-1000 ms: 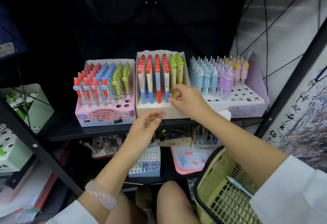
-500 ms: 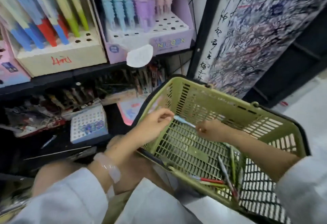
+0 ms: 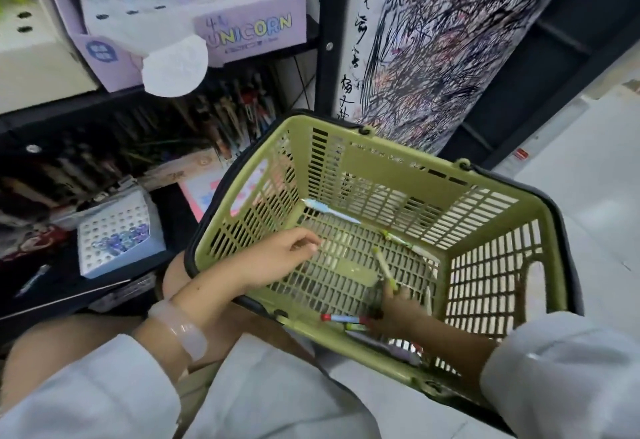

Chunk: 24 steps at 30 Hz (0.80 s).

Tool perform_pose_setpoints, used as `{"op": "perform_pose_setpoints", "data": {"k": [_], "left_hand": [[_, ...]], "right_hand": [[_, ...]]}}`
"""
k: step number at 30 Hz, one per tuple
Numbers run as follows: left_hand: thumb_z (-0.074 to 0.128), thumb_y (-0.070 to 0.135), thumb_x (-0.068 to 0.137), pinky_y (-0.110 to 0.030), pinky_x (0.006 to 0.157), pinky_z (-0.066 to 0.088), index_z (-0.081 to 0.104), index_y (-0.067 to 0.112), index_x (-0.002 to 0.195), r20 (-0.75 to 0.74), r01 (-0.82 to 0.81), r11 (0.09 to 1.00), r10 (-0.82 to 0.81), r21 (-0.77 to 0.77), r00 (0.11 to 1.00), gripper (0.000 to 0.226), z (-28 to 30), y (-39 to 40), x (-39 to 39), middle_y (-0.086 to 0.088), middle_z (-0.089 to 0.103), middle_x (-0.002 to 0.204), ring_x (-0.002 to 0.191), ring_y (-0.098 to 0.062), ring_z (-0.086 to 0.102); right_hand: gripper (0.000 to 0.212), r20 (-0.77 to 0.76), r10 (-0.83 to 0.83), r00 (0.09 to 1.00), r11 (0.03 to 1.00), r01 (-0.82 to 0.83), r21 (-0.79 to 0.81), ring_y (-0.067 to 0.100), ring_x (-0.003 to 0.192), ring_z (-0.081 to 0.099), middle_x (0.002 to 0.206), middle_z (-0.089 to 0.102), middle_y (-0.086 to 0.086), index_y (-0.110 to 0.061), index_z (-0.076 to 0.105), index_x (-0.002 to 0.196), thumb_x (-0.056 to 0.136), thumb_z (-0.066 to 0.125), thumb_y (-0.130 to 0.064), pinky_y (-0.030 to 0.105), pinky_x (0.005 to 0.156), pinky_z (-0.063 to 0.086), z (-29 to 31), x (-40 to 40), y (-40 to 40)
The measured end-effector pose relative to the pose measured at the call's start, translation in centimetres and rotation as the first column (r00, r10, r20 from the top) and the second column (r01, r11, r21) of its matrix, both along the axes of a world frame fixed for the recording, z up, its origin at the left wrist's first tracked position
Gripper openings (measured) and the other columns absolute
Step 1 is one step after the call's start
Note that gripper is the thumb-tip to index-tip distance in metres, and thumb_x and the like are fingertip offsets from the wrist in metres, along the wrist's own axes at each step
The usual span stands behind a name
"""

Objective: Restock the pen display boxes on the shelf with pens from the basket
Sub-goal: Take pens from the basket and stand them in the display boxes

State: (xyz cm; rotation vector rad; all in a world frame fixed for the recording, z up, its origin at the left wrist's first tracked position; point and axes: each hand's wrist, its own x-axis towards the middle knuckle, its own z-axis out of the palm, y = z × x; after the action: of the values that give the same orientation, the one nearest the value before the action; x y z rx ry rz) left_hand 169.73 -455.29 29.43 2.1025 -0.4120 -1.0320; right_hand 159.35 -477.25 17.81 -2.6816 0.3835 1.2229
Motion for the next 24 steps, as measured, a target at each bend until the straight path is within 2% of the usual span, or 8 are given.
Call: {"op": "perform_pose_setpoints", "data": {"k": [2, 5, 7, 9, 14, 17, 21, 24], "left_hand": [[0.041, 0.036, 0.098, -0.011, 0.074, 0.033, 0.049, 0.036, 0.12, -0.002, -0.001, 1.0, 0.001, -0.007, 1.0, 0.023, -0.1, 0.1, 0.0, 0.018, 0.045, 0.119, 0.106, 0.0, 0.043], [0.041, 0.036, 0.098, -0.017, 0.079, 0.035, 0.05, 0.037, 0.118, -0.018, -0.01, 1.0, 0.009, -0.016, 1.0, 0.022, -0.2, 0.3, 0.0, 0.016, 0.046, 0.122, 0.109, -0.001, 0.043], [0.041, 0.037, 0.098, -0.021, 0.085, 0.035, 0.05, 0.04, 0.115, -0.024, -0.024, 0.999, 0.023, -0.024, 0.999, 0.02, -0.2, 0.4, 0.0, 0.016, 0.047, 0.124, 0.112, -0.003, 0.043], [0.042, 0.037, 0.098, -0.02, 0.083, 0.035, 0.05, 0.039, 0.116, -0.024, -0.027, 0.999, 0.026, -0.026, 0.999, 0.02, -0.1, 0.4, 0.0, 0.017, 0.047, 0.123, 0.112, -0.002, 0.043], [0.042, 0.037, 0.098, -0.021, 0.084, 0.034, 0.05, 0.037, 0.119, -0.015, -0.035, 0.999, 0.035, -0.03, 0.999, 0.023, 0.0, 0.6, -0.1, 0.018, 0.047, 0.121, 0.111, -0.001, 0.043], [0.041, 0.037, 0.098, -0.016, 0.08, 0.033, 0.05, 0.033, 0.124, -0.001, -0.032, 0.999, 0.032, -0.032, 0.999, 0.028, 0.1, 0.7, 0.0, 0.017, 0.047, 0.123, 0.111, -0.001, 0.043], [0.041, 0.038, 0.098, -0.016, 0.079, 0.033, 0.048, 0.031, 0.128, 0.011, -0.021, 1.0, 0.021, -0.021, 1.0, 0.031, 0.3, 0.8, -0.1, 0.017, 0.047, 0.124, 0.111, -0.001, 0.042], [0.04, 0.038, 0.098, -0.017, 0.08, 0.033, 0.048, 0.031, 0.128, 0.009, -0.024, 0.999, 0.024, -0.021, 1.0, 0.031, 0.5, 0.8, -0.2, 0.017, 0.046, 0.12, 0.11, -0.001, 0.042]], "right_hand": [[0.083, 0.034, 0.186, 0.982, 0.982, -0.187, 0.031, 0.041, 0.13, 0.029, 0.144, 0.021, 0.023, -0.019, 0.012, 0.147, 0.086, 0.046, -0.063, 0.047, 0.104, 0.034, -0.3, -0.7, 1.2], [0.06, 0.168, 0.413, 0.895, 0.892, -0.435, 0.122, 0.031, 0.121, 0.038, 0.135, 0.033, 0.019, -0.012, 0.028, 0.139, 0.094, 0.04, -0.051, 0.036, 0.095, 0.036, -0.5, -1.0, 1.2], [0.05, 0.193, 0.521, 0.831, 0.816, -0.552, 0.171, 0.029, 0.115, 0.043, 0.132, 0.038, 0.016, -0.011, 0.032, 0.137, 0.096, 0.044, -0.037, 0.034, 0.09, 0.035, -0.4, -0.8, 0.8], [0.053, 0.181, 0.579, 0.795, 0.778, -0.605, 0.171, 0.029, 0.114, 0.044, 0.13, 0.04, 0.014, -0.009, 0.033, 0.135, 0.09, 0.056, -0.025, 0.036, 0.091, 0.037, -0.5, -0.6, 0.6], [0.062, 0.165, 0.552, 0.817, 0.808, -0.574, 0.137, 0.028, 0.121, 0.042, 0.135, 0.041, 0.012, -0.011, 0.031, 0.138, 0.084, 0.06, -0.018, 0.036, 0.097, 0.037, -0.8, -0.4, 0.6], [0.055, 0.175, 0.539, 0.824, 0.822, -0.56, 0.104, 0.025, 0.124, 0.04, 0.138, 0.038, 0.012, -0.011, 0.029, 0.139, 0.089, 0.052, -0.019, 0.036, 0.098, 0.037, -1.3, -1.0, 0.8], [0.044, 0.197, 0.46, 0.866, 0.867, -0.486, 0.113, 0.026, 0.117, 0.046, 0.129, 0.048, 0.013, -0.014, 0.036, 0.13, 0.089, 0.05, -0.023, 0.034, 0.093, 0.04, -1.2, -1.1, 0.9], [0.047, 0.149, 0.461, 0.875, 0.871, -0.478, 0.114, 0.029, 0.113, 0.05, 0.124, 0.052, 0.015, -0.013, 0.035, 0.129, 0.087, 0.055, -0.021, 0.035, 0.09, 0.042, -0.7, -0.7, 0.9]]}}
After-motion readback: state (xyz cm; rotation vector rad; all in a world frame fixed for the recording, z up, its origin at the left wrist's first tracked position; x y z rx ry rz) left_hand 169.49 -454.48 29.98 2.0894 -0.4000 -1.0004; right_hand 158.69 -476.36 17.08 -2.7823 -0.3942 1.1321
